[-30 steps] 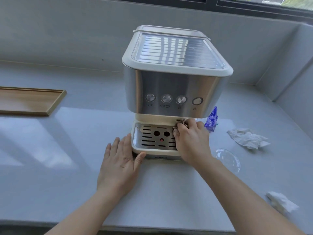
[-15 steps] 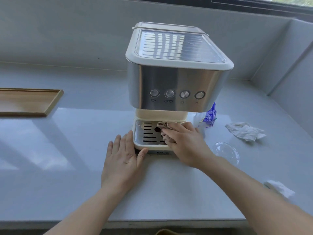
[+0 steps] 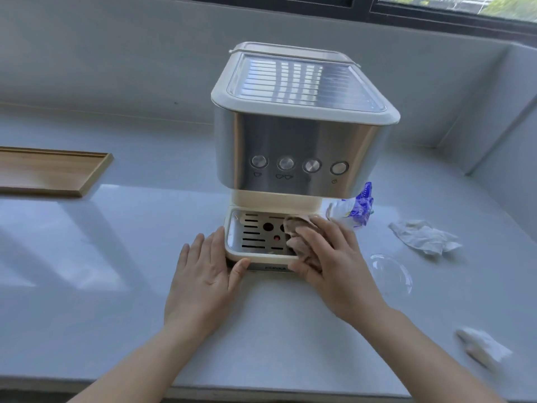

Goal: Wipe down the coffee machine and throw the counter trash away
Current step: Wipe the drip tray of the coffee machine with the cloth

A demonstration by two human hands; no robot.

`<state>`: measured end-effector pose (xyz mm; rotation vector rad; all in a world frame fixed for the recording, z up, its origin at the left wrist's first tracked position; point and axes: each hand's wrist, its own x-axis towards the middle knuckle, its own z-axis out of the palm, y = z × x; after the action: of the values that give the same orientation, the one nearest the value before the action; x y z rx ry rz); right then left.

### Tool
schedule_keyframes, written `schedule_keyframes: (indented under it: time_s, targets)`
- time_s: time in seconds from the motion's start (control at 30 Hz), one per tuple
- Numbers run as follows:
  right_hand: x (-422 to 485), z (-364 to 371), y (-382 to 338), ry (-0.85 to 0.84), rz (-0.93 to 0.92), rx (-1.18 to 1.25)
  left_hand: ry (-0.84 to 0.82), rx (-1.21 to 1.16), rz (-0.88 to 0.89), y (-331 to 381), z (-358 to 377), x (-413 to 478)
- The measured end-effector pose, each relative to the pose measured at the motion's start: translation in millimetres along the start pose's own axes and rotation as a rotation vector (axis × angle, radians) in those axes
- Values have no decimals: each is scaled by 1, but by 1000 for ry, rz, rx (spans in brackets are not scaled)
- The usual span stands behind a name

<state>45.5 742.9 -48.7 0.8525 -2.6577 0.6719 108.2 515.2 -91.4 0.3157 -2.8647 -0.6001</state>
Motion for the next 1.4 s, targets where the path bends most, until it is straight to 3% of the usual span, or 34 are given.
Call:
schedule_keyframes:
  time_s: [0.07,0.23,0.4,0.53,0.7,0.87,1.03,1.23,1.4]
  targets:
    - [7,5,0,-34,-81,-59,10,-3,1,-1,2,1]
    - [47,9,-1,-8,59,-126,9,0,7,-2,2,0]
    - [19,6,-4,-48,-164,2,8,10,5,-1,2,-1]
    - [49,6,-7,-18,31,-46,6,4,6,0,1,-1]
    - [16,3,-11,-65,-265,44,-1,18,4,0,0,0]
    - [15,-11,1,-33,-266,68,0,9,6,1,0,0]
    - [45,8,-37,-252,-431,135,-21,-23,19,-3,-3,-1]
    - [11,-28,24,-159,-295,107,10,-89,22,-8,-2,1]
    - [38,3,-23,-165,-282,121,15,-72,14,-7,-2,0]
